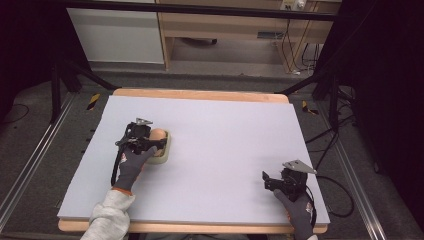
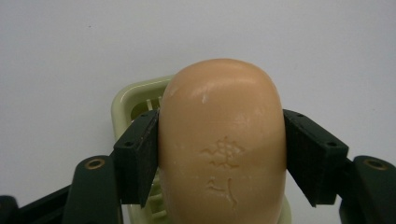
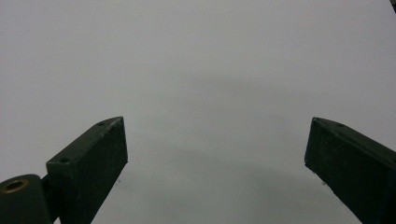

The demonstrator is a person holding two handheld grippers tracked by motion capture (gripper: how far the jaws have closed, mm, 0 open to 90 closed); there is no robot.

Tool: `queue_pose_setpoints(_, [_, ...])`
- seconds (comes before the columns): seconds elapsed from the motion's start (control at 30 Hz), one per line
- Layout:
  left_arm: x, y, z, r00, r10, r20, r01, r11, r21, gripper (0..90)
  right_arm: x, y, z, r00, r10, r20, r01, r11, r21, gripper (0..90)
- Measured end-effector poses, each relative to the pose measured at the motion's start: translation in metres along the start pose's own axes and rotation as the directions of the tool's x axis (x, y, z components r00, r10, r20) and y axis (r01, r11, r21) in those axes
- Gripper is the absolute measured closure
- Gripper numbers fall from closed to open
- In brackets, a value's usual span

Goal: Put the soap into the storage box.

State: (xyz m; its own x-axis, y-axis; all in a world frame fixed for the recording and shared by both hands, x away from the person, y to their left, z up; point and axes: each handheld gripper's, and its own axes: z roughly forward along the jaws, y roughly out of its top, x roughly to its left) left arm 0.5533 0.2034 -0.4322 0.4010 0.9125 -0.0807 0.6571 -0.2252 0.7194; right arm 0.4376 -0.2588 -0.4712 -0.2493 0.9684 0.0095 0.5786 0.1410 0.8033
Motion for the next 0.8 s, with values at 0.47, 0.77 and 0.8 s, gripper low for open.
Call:
queue_pose_setpoints(0.47, [0.0008, -0.0026, 0.0068, 0.9997, -0.006, -0.024, 0.006, 0.9998, 0.020, 31.8, 0.0005, 0.0000, 0.0005, 1.0000, -0.003, 0.000, 0.003, 1.000, 0.005, 6.2])
queue_pose_setpoints(0.77, [0.0022, -0.0040, 0.0095, 0.9991, -0.012, -0.040, 0.013, 0.9996, 0.026, 31.6, 0.0009, -0.0001, 0.0005, 1.0000, -0.002, -0.002, 0.002, 1.000, 0.007, 6.1])
queue_pose_setpoints(0.8, [0.0022, -0.0040, 0.0096, 0.9991, -0.012, -0.041, 0.013, 0.9996, 0.027, 31.5, 0.0010, -0.0001, 0.0005, 1.0000, -0.001, -0.003, 0.001, 1.000, 0.007, 6.1])
